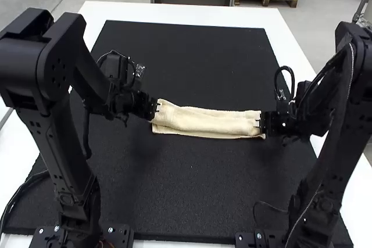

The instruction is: Fold the towel.

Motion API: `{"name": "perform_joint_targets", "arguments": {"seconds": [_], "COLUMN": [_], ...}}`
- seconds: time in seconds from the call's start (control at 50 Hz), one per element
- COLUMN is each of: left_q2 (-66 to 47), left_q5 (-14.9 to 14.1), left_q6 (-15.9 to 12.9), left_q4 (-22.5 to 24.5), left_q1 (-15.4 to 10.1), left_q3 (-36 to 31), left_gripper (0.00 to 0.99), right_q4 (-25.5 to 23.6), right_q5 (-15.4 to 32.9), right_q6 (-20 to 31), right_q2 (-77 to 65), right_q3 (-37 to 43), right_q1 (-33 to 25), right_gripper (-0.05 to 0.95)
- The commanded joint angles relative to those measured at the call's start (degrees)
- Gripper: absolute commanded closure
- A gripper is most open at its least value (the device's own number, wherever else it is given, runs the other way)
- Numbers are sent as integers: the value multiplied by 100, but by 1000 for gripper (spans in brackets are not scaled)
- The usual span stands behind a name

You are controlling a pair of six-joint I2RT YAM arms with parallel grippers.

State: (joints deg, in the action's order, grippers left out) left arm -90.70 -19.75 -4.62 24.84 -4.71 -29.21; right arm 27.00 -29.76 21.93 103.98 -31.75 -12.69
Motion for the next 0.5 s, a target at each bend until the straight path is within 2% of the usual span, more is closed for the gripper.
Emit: {"name": "perform_joint_targets", "arguments": {"seconds": [0.0, 0.48], "left_q2": [113, 122], "left_q5": [-73, -82], "left_q6": [58, 58], "left_q4": [65, 118], "left_q1": [67, 243], "left_q3": [30, 30], "left_gripper": [31, 31], "right_q4": [-2, -20], "right_q5": [-250, -259], "right_q6": [-128, -207], "right_q2": [271, 298], "right_q3": [-139, -130], "right_q1": [355, 487], "right_gripper": [87, 87]}}
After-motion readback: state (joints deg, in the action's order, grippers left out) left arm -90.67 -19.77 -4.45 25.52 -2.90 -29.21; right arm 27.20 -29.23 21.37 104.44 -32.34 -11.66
